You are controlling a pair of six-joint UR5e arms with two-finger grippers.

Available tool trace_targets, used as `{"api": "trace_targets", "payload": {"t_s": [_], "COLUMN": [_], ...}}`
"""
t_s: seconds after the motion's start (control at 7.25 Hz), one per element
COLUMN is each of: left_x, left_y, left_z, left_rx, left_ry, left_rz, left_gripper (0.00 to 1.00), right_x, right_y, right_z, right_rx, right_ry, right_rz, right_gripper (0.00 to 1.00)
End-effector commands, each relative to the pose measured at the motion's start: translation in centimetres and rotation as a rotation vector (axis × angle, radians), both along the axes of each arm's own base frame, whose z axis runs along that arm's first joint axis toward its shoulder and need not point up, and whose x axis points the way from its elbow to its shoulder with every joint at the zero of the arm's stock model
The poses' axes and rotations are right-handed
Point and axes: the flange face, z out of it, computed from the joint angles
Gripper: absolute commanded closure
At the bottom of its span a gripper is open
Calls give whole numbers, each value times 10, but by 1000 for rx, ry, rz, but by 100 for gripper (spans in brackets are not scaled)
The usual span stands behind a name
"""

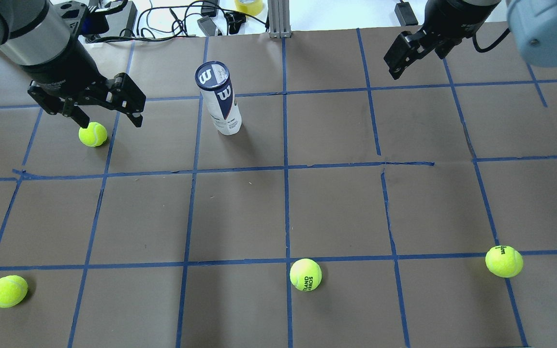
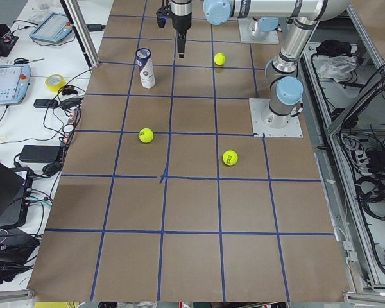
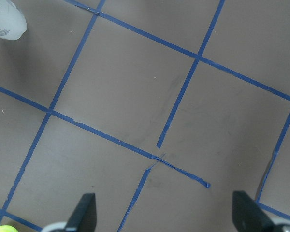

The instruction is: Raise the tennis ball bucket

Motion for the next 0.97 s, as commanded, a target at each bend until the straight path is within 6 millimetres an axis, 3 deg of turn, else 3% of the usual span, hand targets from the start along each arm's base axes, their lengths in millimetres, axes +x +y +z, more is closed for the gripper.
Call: {"api": "trace_targets", "payload": {"t_s": [0.0,0.41,0.83], "left_x": [0,0,4], "left_y": [0,2,0], "left_z": [0,2,1], "left_rx": [-2,-3,-3], "left_ry": [0,-4,-1], "left_rz": [2,2,10], "left_gripper": [0,0,0], "right_x": [1,-3,-3], "right_y": [18,55,45], "right_z": [9,17,23], "right_rx": [59,177,103], "right_ry": [-34,35,17], "right_rz": [-222,-405,-402], "right_gripper": [0,0,0]}}
